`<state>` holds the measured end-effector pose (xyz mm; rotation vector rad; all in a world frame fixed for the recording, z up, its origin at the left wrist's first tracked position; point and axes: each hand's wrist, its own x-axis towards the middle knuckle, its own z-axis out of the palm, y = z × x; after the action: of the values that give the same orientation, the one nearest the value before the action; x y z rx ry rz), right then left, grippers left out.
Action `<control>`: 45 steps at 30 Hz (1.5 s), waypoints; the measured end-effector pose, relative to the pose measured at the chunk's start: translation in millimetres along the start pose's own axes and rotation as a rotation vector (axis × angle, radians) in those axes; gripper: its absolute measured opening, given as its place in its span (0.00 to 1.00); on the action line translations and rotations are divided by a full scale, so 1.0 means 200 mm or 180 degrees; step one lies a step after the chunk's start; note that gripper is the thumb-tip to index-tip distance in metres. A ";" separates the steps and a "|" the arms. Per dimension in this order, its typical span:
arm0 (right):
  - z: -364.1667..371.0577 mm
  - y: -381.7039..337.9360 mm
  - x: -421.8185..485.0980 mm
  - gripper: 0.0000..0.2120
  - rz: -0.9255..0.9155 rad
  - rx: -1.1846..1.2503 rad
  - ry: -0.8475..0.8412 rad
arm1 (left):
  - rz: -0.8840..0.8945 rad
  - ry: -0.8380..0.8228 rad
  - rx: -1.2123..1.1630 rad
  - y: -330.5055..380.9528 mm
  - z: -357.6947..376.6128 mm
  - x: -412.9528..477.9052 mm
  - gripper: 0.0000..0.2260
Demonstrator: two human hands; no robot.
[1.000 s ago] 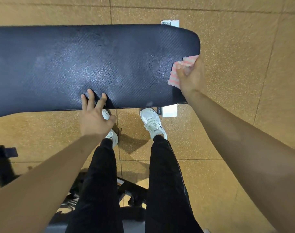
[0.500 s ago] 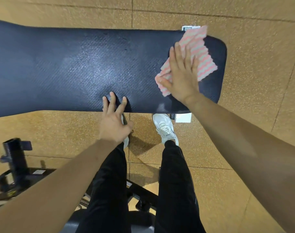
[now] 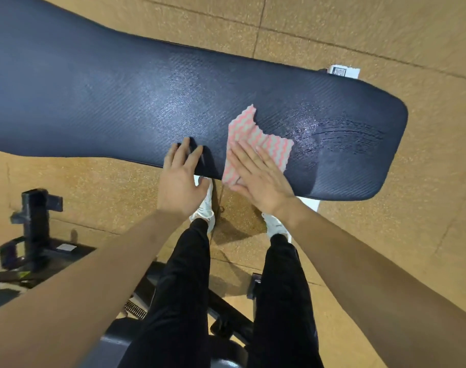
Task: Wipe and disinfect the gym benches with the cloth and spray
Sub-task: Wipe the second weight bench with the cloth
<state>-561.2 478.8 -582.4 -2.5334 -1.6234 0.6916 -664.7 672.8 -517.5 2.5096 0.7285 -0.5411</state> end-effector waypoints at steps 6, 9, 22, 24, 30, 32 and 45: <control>-0.12 0.15 0.22 0.35 0.0902 0.0198 -0.0040 | -0.0600 -0.0173 0.0138 -0.16 -0.04 0.09 0.37; -0.20 0.24 0.41 0.36 0.1291 0.0306 0.0068 | -0.0575 -0.0475 0.0212 -0.18 -0.05 0.10 0.40; -0.20 -0.12 0.57 0.31 -0.0140 -0.0111 -0.0296 | -0.0174 -0.0482 -0.0454 -0.34 -0.14 0.04 0.34; -0.13 -0.21 0.45 0.29 -0.0400 0.0018 -0.0325 | -0.0237 -0.0346 -0.0521 -0.33 -0.13 0.02 0.31; -0.16 -0.28 0.13 0.18 -0.0389 0.1432 -0.0730 | -0.0458 -0.0315 -0.0875 -0.27 -0.16 -0.16 0.24; -0.25 -0.29 0.02 0.13 0.0040 0.1954 -0.0827 | -0.0510 -0.0352 -0.0994 -0.20 -0.23 -0.26 0.23; -1.27 -0.64 -0.76 0.27 0.2157 0.4691 0.0301 | 0.0410 -0.1409 -0.2307 0.42 -0.90 -0.74 0.22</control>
<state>-621.6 451.6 -267.4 -1.7190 0.0853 1.1391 -689.5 647.1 -271.5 1.6742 0.4705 -0.6193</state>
